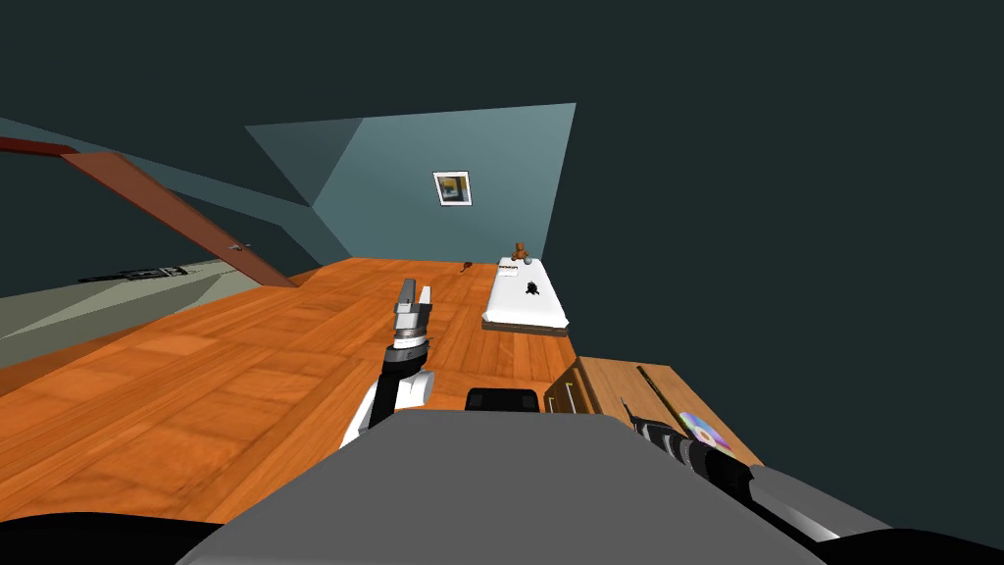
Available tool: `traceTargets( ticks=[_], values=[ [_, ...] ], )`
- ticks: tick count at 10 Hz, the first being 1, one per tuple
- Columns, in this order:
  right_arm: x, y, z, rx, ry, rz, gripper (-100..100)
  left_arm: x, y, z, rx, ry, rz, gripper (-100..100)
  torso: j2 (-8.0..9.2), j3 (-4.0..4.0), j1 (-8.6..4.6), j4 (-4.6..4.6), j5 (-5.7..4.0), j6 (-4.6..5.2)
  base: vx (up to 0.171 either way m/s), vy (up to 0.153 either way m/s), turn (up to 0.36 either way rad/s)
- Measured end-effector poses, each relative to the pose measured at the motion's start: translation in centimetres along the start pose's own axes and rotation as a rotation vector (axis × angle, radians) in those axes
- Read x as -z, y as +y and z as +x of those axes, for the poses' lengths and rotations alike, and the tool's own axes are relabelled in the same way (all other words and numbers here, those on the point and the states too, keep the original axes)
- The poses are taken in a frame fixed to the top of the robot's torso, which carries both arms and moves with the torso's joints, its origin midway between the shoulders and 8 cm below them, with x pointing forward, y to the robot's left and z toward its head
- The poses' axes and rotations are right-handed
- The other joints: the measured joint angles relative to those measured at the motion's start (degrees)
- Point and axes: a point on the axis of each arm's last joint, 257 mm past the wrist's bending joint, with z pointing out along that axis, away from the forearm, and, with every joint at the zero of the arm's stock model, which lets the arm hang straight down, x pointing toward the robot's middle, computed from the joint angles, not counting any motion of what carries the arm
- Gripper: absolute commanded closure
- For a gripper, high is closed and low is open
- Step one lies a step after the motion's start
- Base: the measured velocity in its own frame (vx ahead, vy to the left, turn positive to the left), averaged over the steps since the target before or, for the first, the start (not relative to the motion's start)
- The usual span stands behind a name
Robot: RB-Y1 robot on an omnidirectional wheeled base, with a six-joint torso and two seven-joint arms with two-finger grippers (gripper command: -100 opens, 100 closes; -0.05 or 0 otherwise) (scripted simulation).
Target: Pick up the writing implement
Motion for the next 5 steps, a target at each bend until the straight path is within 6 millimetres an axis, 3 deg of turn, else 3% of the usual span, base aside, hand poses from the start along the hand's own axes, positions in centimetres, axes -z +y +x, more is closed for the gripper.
traceTargets(
  ticks=[1,4,5],
  values=[
    [0.0,0.0,0.0,0.0,0.0,0.0,100,0.0,0.0,0.0,0.0,0.0,0.0,0,0.0,0.0,0.0,0.0,0.0,0.0,-0.008,0.009,-0.111],
    [1.0,0.2,-1.2,0.021,0.005,-0.009,100,0.0,0.0,0.0,0.0,0.0,0.0,0,0.09,0.05,0.08,0.01,0.03,0.05,-0.014,0.011,-0.075],
    [1.0,0.2,-1.3,0.021,0.005,-0.01,0,0.0,0.0,0.0,0.0,0.0,0.0,0,0.05,0.03,0.04,0.0,0.0,0.02,0.0,0.0,0.0]
  ],
)
